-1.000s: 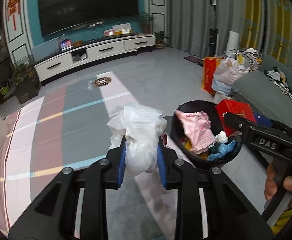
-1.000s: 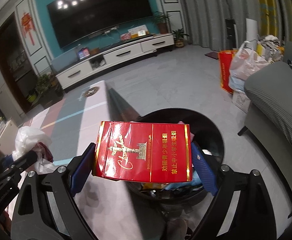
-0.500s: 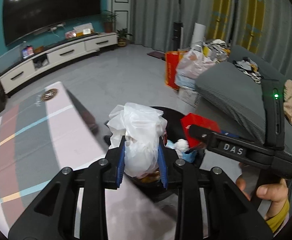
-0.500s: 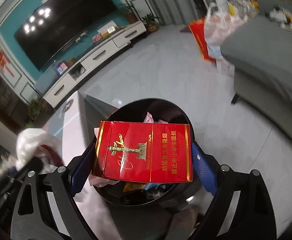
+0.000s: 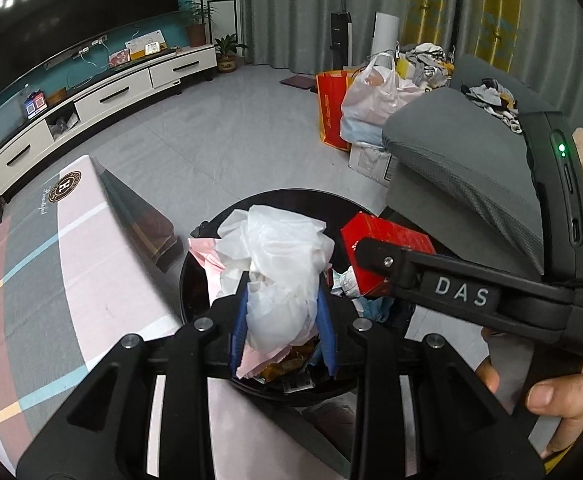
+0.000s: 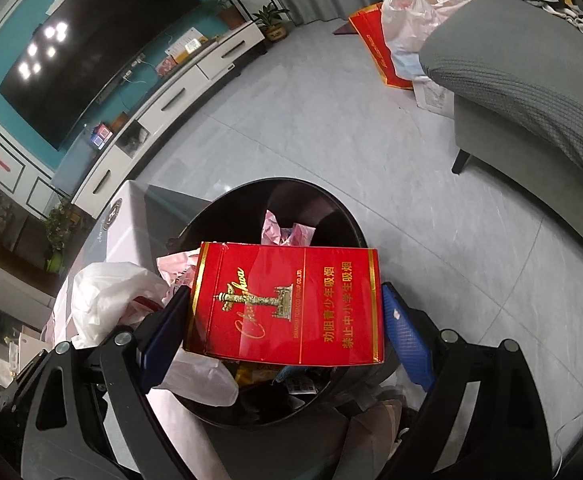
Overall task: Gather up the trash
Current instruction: 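Carry the red box and white plastic bag over the black bin, then open both tools to drop the red box and white bag into the bin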
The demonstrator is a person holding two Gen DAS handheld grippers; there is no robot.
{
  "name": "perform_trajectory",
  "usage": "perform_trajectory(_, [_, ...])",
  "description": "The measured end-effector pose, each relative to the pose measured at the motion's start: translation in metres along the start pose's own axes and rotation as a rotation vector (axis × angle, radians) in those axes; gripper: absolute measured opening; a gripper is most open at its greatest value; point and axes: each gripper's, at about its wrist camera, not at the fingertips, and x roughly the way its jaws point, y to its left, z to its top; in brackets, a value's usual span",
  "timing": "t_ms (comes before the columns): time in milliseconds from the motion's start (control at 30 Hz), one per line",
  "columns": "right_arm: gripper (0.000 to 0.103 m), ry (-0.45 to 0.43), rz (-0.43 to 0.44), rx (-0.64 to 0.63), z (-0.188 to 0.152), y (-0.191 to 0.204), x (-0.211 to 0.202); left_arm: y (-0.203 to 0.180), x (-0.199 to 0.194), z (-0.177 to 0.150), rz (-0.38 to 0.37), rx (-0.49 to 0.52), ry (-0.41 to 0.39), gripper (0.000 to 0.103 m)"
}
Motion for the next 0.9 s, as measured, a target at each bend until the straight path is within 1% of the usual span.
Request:
perform_trajectory(133, [0.090,0.013,-0.008,-0.009,0.001,0.004,0.006,-0.002,0.007,0.000,0.006,0.015,0.014,0.032])
perform_trajectory(400, [0.090,0.011,-0.025,-0.018,0.005,0.009,0.010,0.002,0.016,-0.001,0.009,0.011,0.036,0.033])
perform_trajectory(733, [0.090,0.021,-0.059,-0.022,0.005,0.010,0.016,0.001,0.022,0.001,0.011,0.014,0.041,0.035])
perform_trajectory(900, [0.090,0.023,-0.060,0.001,0.007,0.008,0.018,0.002,0.027,0.003,0.010,0.008,0.038,0.036])
